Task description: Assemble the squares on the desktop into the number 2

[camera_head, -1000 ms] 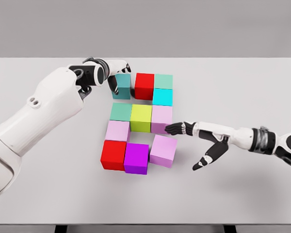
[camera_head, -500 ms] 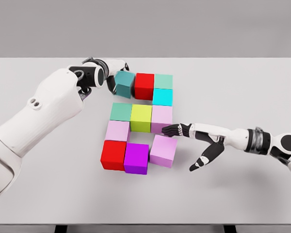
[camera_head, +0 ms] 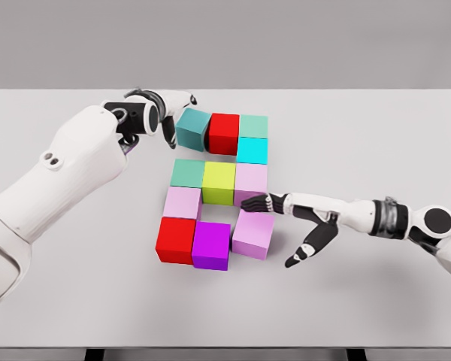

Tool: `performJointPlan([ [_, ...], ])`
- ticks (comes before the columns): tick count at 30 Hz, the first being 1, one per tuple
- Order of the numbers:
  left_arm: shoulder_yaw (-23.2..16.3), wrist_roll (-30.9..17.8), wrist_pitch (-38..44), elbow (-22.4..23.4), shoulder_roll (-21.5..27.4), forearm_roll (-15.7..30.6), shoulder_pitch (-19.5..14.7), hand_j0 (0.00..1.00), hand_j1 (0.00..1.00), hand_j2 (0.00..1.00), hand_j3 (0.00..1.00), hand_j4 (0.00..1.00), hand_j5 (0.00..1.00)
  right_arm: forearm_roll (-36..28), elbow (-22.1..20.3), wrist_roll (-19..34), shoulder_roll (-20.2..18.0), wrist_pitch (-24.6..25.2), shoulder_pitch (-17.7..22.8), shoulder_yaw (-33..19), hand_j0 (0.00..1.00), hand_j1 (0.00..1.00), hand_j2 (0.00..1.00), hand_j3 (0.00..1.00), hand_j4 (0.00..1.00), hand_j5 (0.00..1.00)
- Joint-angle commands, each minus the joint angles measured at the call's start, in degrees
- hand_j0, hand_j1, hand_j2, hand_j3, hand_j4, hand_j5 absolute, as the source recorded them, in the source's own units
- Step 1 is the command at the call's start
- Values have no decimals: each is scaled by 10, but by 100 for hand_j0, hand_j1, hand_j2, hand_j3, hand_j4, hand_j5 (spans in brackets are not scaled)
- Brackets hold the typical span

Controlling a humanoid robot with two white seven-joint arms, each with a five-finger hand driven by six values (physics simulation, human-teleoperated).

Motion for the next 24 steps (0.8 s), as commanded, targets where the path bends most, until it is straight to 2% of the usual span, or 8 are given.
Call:
performJointPlan([
  [1, 0, 0, -2, 0, 2, -2, 0, 99, 99, 99, 99, 99, 99, 0, -2, 0, 4, 1, 0, 0, 100, 100, 100, 100, 100, 100],
  [24, -13, 0, -40, -8, 13, 5, 1, 100, 100, 100, 100, 100, 100, 8, -31, 0, 2, 1, 0, 12, 100, 100, 100, 100, 100, 100],
])
